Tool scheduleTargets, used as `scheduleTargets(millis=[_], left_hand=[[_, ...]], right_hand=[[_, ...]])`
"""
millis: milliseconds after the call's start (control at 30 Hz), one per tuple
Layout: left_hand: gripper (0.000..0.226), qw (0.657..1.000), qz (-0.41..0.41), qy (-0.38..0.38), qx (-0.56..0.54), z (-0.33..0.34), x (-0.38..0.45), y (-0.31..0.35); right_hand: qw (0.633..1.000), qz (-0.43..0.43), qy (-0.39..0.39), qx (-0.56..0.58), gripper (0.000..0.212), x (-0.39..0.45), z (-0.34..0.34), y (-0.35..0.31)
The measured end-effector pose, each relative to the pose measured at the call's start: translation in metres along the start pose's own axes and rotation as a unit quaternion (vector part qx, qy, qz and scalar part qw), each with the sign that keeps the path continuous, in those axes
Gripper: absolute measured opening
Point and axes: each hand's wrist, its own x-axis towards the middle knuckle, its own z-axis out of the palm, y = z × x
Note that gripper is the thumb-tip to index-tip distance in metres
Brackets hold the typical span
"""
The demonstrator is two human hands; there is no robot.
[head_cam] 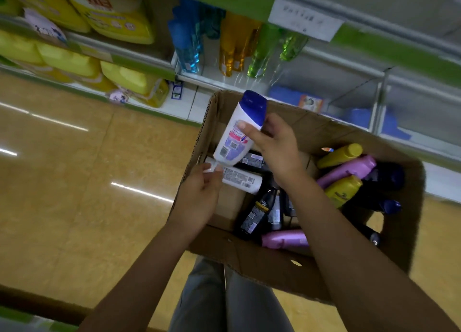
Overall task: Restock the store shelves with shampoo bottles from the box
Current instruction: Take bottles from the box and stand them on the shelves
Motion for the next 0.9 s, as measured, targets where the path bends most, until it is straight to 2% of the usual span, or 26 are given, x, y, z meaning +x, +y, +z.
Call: scheduleTargets(millis=[67,133,233,267,367,467,600,700,833,900], left_hand=[[0.038,1.0,0.02,0.005,-0.012,-0.006,-0.011,0.016],[0.053,0.998,0.037,-0.008,-0.044,-0.012,-0.021,0.029],[0.078,0.994,0.054,-0.066,-0.075,-0.02,-0.041,0.049],[0.079,0.991,0.063,-0.09,-0.078,-0.024,-0.048,0.056],[0.054,0.978,0.109,-0.154,-0.091,-0.03,-0.076,0.077],[0.032,0.972,0.137,-0.167,-0.092,-0.031,-0.101,0.094],[0.035,0.969,0.156,-0.157,-0.11,-0.032,-0.127,0.109],[0.027,0.969,0.186,-0.135,-0.095,-0.032,-0.142,0.118],[0.03,0.958,0.28,-0.033,-0.047,-0.022,-0.163,0.133],[0.031,0.942,0.332,0.038,0.017,-0.016,-0.175,0.142]], right_hand=[[0.999,-0.002,0.001,0.033,0.022,-0.019,-0.011,-0.024],[0.998,-0.017,0.002,0.058,0.018,-0.038,-0.02,-0.048],[0.995,-0.031,0.001,0.097,0.022,-0.067,-0.033,-0.083],[0.994,-0.032,-0.005,0.107,0.024,-0.075,-0.036,-0.093],[0.993,-0.044,-0.007,0.105,0.029,-0.101,-0.045,-0.121],[0.995,-0.056,0.002,0.087,0.03,-0.123,-0.052,-0.142],[0.995,-0.054,0.012,0.081,0.033,-0.146,-0.058,-0.165],[0.997,-0.054,0.022,0.047,0.034,-0.163,-0.064,-0.182],[0.997,-0.071,0.019,0.022,0.032,-0.186,-0.074,-0.209],[0.996,-0.08,0.025,0.015,0.036,-0.196,-0.078,-0.222]])
